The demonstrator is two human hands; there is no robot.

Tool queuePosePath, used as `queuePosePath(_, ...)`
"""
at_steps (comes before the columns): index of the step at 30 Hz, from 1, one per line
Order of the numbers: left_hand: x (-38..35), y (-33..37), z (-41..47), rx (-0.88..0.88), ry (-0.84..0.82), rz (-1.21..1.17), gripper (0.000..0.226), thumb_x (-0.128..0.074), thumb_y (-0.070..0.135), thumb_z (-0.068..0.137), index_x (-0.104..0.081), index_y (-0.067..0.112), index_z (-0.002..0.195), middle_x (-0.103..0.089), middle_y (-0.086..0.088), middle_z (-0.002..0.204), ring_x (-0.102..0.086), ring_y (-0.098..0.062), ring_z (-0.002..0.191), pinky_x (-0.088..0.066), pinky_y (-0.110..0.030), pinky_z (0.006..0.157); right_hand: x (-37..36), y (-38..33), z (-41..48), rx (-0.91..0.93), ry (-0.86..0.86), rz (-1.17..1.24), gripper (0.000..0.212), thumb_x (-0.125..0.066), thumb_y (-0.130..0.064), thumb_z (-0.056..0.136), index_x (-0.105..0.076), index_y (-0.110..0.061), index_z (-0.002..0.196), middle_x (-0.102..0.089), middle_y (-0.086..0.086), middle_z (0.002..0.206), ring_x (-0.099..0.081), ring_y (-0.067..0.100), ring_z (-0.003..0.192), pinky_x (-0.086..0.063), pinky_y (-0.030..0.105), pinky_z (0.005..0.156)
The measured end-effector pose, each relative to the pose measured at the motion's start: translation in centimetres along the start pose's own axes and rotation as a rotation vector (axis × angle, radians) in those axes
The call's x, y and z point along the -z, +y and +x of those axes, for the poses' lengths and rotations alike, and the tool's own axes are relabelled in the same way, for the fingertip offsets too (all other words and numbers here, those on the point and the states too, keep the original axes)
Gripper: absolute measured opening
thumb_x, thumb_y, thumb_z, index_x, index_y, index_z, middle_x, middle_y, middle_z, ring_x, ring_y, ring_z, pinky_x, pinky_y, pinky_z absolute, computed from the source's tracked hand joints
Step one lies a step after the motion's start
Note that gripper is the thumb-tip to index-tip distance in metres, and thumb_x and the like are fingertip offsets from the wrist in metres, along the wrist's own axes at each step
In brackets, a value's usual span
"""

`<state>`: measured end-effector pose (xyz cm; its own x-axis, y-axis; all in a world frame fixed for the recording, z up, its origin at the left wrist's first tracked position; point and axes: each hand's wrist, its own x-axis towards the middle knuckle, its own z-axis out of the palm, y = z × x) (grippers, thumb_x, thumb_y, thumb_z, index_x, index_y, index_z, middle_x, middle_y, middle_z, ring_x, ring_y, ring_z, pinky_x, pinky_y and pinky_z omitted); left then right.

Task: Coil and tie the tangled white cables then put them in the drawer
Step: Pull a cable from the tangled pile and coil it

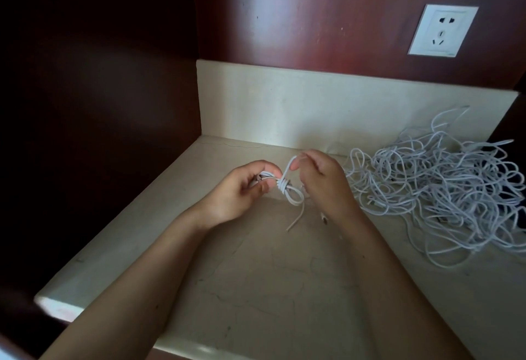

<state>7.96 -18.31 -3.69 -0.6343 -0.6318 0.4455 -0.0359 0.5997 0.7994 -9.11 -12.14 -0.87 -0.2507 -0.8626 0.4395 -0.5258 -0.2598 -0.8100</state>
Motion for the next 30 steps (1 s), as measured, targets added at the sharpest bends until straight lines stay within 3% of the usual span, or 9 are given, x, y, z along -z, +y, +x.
queuePosePath(6,-0.2,0.6,0.1,0.003,0.006,-0.25,0.013,-0.049,0.015,0.095,-0.059,0.011,0.101,-0.057,0.01,0.071,-0.039,-0.006,0.055,-0.034,-0.015,0.052,0.0,2.3,0.9,-0.128,0.022,0.066,0.014,-0.062,-0.016,0.093,-0.072,-0.009,0.086,-0.054,-0.02,0.046,-0.048,-0.003,0.04,-0.032,0.023,0.053)
queuePosePath(9,-0.3,0.5,0.4,-0.007,0.093,-0.311,0.013,-0.049,0.013,0.093,-0.058,0.008,0.102,-0.058,0.009,0.069,-0.035,-0.01,0.05,-0.03,-0.02,0.047,-0.4,2.6,0.7,-0.132,-0.059,0.028,0.009,-0.063,-0.01,0.091,-0.071,-0.011,0.086,-0.052,-0.02,0.044,-0.046,-0.003,0.039,-0.032,0.018,0.049)
queuePosePath(13,0.1,0.2,0.5,0.047,0.293,-0.292,0.011,-0.052,0.003,0.098,-0.059,0.01,0.102,-0.06,0.011,0.065,-0.037,-0.007,0.047,-0.031,-0.02,0.046,-1.8,1.6,-0.3,-0.036,-0.227,-0.106,0.021,-0.061,-0.017,0.092,-0.071,-0.016,0.075,-0.052,-0.016,0.048,-0.047,-0.002,0.049,-0.035,0.022,0.056)
queuePosePath(17,0.4,-0.2,0.3,0.087,0.421,-0.1,0.01,-0.057,0.005,0.095,-0.06,0.006,0.104,-0.057,0.012,0.064,-0.046,0.004,0.048,-0.036,-0.009,0.052,-3.1,0.8,-1.3,0.134,-0.34,-0.271,0.04,-0.056,-0.03,0.095,-0.04,-0.019,0.06,-0.035,-0.004,0.052,-0.034,0.008,0.052,-0.031,0.034,0.057)
queuePosePath(19,0.5,-0.5,0.3,0.109,0.451,0.002,0.008,-0.061,0.008,0.094,-0.062,0.011,0.102,-0.057,0.016,0.062,-0.048,0.006,0.051,-0.037,-0.009,0.055,-3.0,0.2,-1.6,0.177,-0.317,-0.312,0.04,-0.053,-0.034,0.094,-0.036,-0.02,0.062,-0.034,-0.002,0.054,-0.034,0.01,0.053,-0.033,0.036,0.055)
queuePosePath(23,1.0,-0.8,0.1,0.108,0.432,0.198,0.012,-0.066,0.013,0.091,-0.064,0.022,0.098,-0.066,0.016,0.087,-0.06,0.003,0.076,-0.045,-0.015,0.072,-2.1,-1.2,-1.7,0.183,-0.176,-0.368,0.019,-0.054,-0.034,0.095,-0.057,-0.027,0.078,-0.047,-0.006,0.059,-0.045,0.01,0.061,-0.036,0.031,0.059)
queuePosePath(26,0.5,-0.4,0.0,0.085,0.301,0.187,0.015,-0.064,0.009,0.092,-0.064,0.023,0.096,-0.066,0.012,0.086,-0.059,0.003,0.076,-0.044,-0.015,0.072,-1.4,-1.4,-1.6,0.212,-0.013,-0.418,0.016,-0.052,-0.03,0.097,-0.064,-0.024,0.09,-0.057,-0.006,0.073,-0.05,0.013,0.071,-0.036,0.032,0.063)
queuePosePath(30,-0.3,0.1,0.1,0.024,0.115,0.114,0.022,-0.061,0.004,0.093,-0.064,0.025,0.097,-0.068,0.005,0.092,-0.058,0.001,0.082,-0.045,-0.014,0.077,-1.2,0.2,-0.7,0.213,0.104,-0.324,0.019,-0.047,-0.031,0.095,-0.062,-0.022,0.087,-0.059,-0.006,0.088,-0.054,0.014,0.084,-0.04,0.033,0.071)
